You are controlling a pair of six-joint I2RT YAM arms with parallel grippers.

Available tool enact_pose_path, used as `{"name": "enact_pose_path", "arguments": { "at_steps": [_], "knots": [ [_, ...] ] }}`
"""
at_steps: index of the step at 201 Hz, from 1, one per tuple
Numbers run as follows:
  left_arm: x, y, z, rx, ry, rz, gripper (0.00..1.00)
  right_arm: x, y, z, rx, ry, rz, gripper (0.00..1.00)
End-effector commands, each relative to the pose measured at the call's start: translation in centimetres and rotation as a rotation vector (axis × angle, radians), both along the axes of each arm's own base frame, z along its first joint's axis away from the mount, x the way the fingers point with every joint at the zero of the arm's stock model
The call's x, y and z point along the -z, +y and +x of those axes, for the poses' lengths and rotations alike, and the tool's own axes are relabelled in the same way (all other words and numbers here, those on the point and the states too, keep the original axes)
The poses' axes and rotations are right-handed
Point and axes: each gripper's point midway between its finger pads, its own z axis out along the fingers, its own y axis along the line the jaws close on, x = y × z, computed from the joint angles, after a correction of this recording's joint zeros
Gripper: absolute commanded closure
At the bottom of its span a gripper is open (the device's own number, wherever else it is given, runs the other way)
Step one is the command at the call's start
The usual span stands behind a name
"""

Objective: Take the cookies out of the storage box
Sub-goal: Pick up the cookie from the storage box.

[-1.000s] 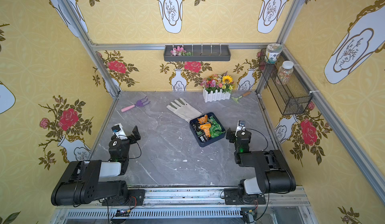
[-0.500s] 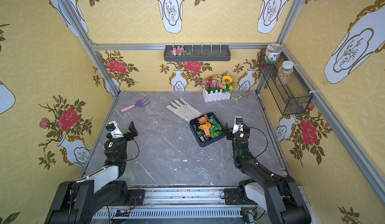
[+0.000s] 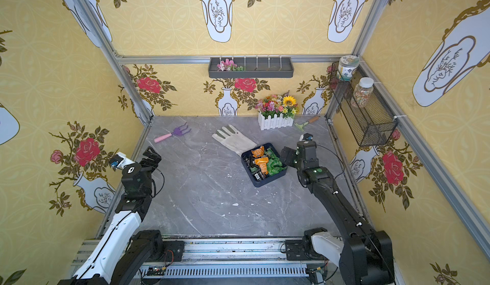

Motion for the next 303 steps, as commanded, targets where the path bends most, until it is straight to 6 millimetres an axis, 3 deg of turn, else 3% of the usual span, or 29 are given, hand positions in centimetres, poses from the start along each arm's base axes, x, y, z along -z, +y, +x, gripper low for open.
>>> {"name": "enact_pose_path", "arguments": {
  "at_steps": [1, 25, 63, 82, 99, 117, 141, 172, 208, 277, 303],
  "knots": [
    [3.2, -4.0, 0.2, 0.179, 0.094, -0.174, 0.00, 1.5, 4.2, -2.0, -0.195, 0.152, 0.002, 0.01],
    [4.8, -8.6, 0.3, 0.323, 0.150, -0.238, 0.01, 1.5, 7.0, -1.7, -0.300, 0.181, -0.052, 0.05],
    [5.3, -16.9, 0.2, 0.514, 0.237, -0.306, 0.12, 1.5, 7.1, 0.1, -0.242, 0.215, -0.073, 0.05],
    [4.8, -22.0, 0.1, 0.625, 0.271, -0.293, 0.14, 1.5, 6.7, 0.5, -0.199, 0.210, -0.049, 0.05],
    [4.6, -26.1, 0.2, 0.713, 0.306, -0.291, 0.28, 1.7, 5.9, 0.6, -0.142, 0.210, -0.013, 0.05],
    [4.1, -30.4, 0.6, 0.817, 0.335, -0.291, 0.34, 2.4, 4.6, 0.4, -0.064, 0.226, 0.037, 0.06],
    [4.5, -35.1, 1.4, 0.916, 0.385, -0.294, 0.38, 2.8, 3.2, 0.1, -0.013, 0.241, 0.116, 0.07],
    [5.2, -39.8, 2.6, 1.019, 0.433, -0.307, 0.41, 2.4, 1.9, -0.3, 0.016, 0.228, 0.149, 0.08],
    [8.0, -42.6, 3.9, 1.068, 0.514, -0.300, 0.42, 2.2, 1.1, -1.0, 0.036, 0.228, 0.129, 0.08],
    [12.8, -43.5, 5.7, 1.004, 0.673, -0.228, 0.41, 1.8, 0.7, -1.3, 0.030, 0.232, 0.113, 0.08],
    [13.3, -43.6, 6.0, 0.990, 0.688, -0.220, 0.40, 1.8, 0.7, -1.4, 0.033, 0.231, 0.120, 0.08]
  ]
}}
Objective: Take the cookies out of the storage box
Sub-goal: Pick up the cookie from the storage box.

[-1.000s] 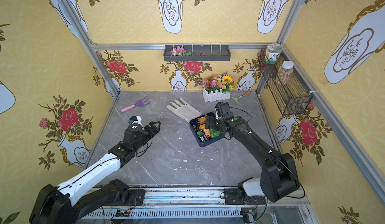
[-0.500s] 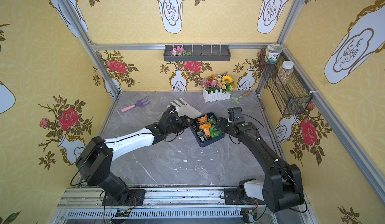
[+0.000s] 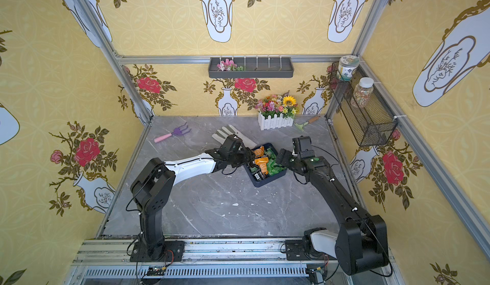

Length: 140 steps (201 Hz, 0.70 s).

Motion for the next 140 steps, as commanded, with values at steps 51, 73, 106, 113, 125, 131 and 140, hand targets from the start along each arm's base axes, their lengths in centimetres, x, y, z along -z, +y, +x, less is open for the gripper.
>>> {"name": "enact_pose_path", "arguments": {
  "at_steps": [51, 73, 106, 113, 125, 131, 140],
  "knots": [
    [2.0, -0.9, 0.1, 0.038, 0.042, 0.013, 0.56, -0.6, 0.1, 0.0, -0.004, -0.015, 0.007, 0.08],
    [2.4, -0.9, 0.2, 0.034, 0.046, 0.020, 0.58, -0.8, 0.1, -0.1, -0.007, -0.019, 0.011, 0.08],
    [2.5, -1.4, 0.4, 0.039, 0.053, 0.003, 0.66, -0.9, 0.2, -0.3, -0.010, -0.023, 0.015, 0.08],
    [2.4, -1.5, 0.4, 0.039, 0.051, 0.000, 0.68, -0.9, 0.2, -0.3, -0.009, -0.023, 0.015, 0.08],
    [2.3, -1.5, 0.5, 0.039, 0.048, -0.002, 0.72, -1.0, 0.2, -0.2, -0.012, -0.026, 0.017, 0.08],
    [2.3, -1.5, 0.5, 0.038, 0.046, -0.002, 0.74, -1.0, 0.3, -0.2, -0.014, -0.026, 0.019, 0.08],
    [2.1, -1.5, 0.6, 0.038, 0.043, -0.003, 0.78, -1.0, 0.3, -0.2, -0.016, -0.025, 0.019, 0.08]
  ]
}}
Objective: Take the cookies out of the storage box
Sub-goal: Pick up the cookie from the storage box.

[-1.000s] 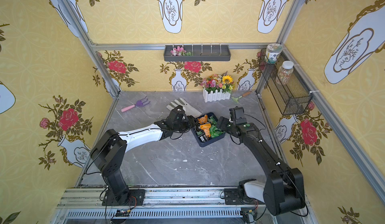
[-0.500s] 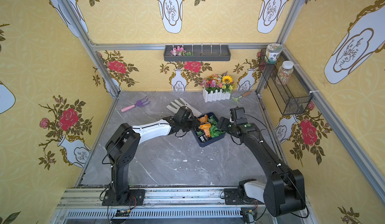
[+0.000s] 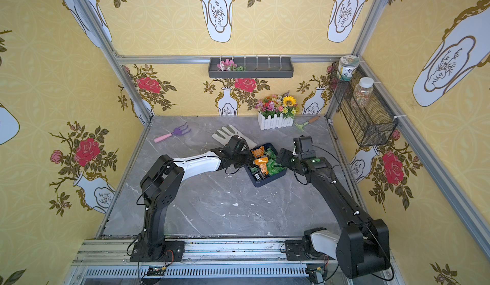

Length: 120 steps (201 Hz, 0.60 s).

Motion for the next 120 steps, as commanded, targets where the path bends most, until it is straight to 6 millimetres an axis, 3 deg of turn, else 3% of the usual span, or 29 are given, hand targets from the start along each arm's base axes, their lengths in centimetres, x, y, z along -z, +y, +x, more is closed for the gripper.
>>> {"name": "enact_pose_path", "arguments": {
  "at_steps": [1, 33, 68, 120],
  "knots": [
    [0.0, -0.3, 0.0, 0.011, -0.002, -0.011, 0.78, -0.2, 0.1, 0.0, -0.007, -0.005, 0.001, 0.08],
    [-0.5, -0.2, 0.1, 0.005, -0.014, -0.012, 0.92, -0.4, 0.2, 0.1, -0.013, -0.009, 0.002, 0.08],
    [-1.5, 0.3, 0.3, -0.005, -0.040, 0.003, 0.95, -0.6, 0.4, 0.1, -0.025, -0.013, 0.006, 0.08],
    [-5.9, 3.1, 0.0, -0.083, -0.155, 0.015, 0.98, -1.9, 1.0, 0.5, -0.043, -0.030, 0.040, 0.08]
  ]
}}
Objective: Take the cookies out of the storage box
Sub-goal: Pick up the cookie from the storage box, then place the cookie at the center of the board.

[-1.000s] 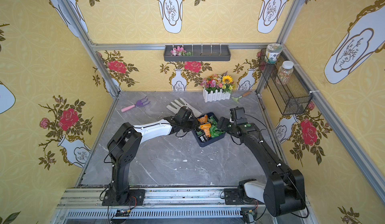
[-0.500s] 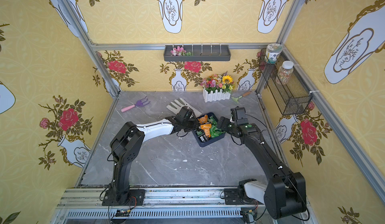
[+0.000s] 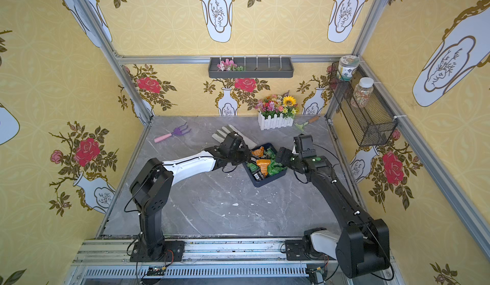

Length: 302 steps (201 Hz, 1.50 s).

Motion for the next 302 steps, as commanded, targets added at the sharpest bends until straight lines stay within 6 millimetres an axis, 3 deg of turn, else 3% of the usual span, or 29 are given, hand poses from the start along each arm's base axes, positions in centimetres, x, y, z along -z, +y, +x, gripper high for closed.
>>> {"name": "enact_pose_path", "arguments": {
  "at_steps": [1, 82, 121, 149, 183, 227, 302],
  "knots": [
    [-1.3, 1.5, 0.2, -0.050, -0.060, 0.014, 0.98, -0.8, 0.5, 0.1, -0.017, -0.010, 0.026, 0.08],
    [-10.5, 4.2, -3.3, -0.167, -0.282, -0.277, 1.00, -3.9, 3.0, -0.3, -0.082, -0.070, 0.184, 0.08],
    [-12.9, 6.6, -5.1, -0.233, -0.331, -0.445, 1.00, -5.4, 4.4, -0.8, -0.124, -0.092, 0.276, 0.08],
    [-14.2, 8.7, -6.8, -0.261, -0.367, -0.550, 1.00, -6.0, 6.6, -0.9, -0.181, -0.103, 0.369, 0.09],
    [-14.0, 11.6, -8.8, -0.295, -0.421, -0.689, 1.00, -6.7, 10.4, -0.5, -0.266, -0.106, 0.425, 0.09],
    [-13.5, 14.5, -9.0, -0.320, -0.434, -0.818, 1.00, -7.0, 14.4, 0.7, -0.349, -0.122, 0.556, 0.09],
    [-13.5, 15.7, -9.8, -0.281, -0.414, -0.996, 1.00, -8.9, 19.2, 1.4, -0.463, -0.219, 0.696, 0.03]
  ]
}}
